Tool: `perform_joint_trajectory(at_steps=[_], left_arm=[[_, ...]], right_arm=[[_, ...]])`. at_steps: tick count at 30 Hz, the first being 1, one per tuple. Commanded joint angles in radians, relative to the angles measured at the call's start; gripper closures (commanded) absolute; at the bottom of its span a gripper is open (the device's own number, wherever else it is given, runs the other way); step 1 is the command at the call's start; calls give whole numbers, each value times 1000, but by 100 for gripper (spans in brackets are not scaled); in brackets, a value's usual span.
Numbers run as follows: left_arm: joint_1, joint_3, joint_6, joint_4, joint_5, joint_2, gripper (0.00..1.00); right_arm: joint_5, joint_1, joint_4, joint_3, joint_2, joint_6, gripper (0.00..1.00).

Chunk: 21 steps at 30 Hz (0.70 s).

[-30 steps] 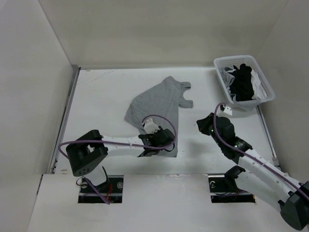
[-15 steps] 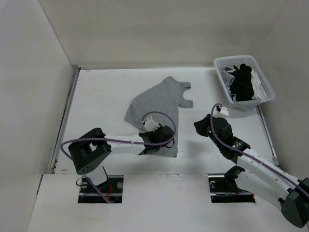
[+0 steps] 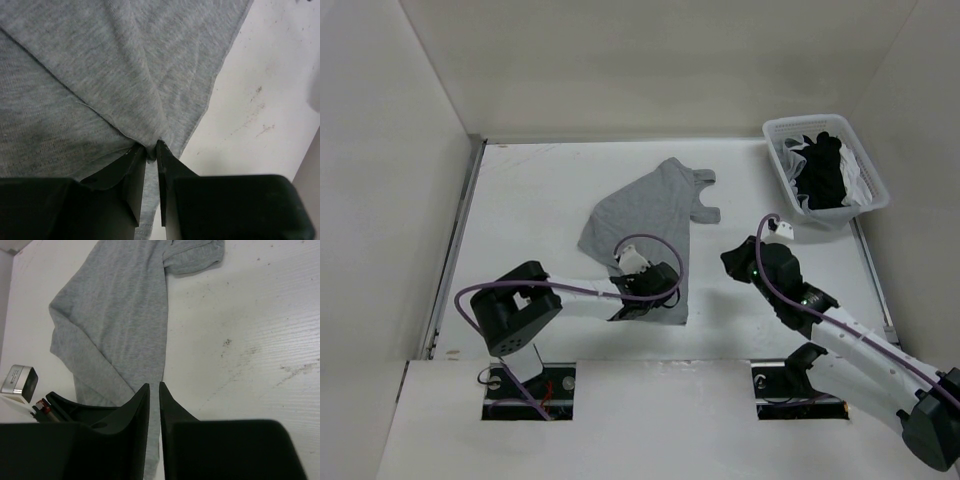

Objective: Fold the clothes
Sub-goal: Flatten the tank top out

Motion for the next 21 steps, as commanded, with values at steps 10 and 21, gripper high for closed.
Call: perform_joint_trajectory(at_steps=[10, 21], left_arm=[[28, -136, 57, 16, -32, -301, 97], [108, -288, 252, -274, -27, -898, 100]], right_arm=[[-79, 170, -144, 6, -8, 81, 56], [-87, 450, -197, 37, 223, 343, 54]])
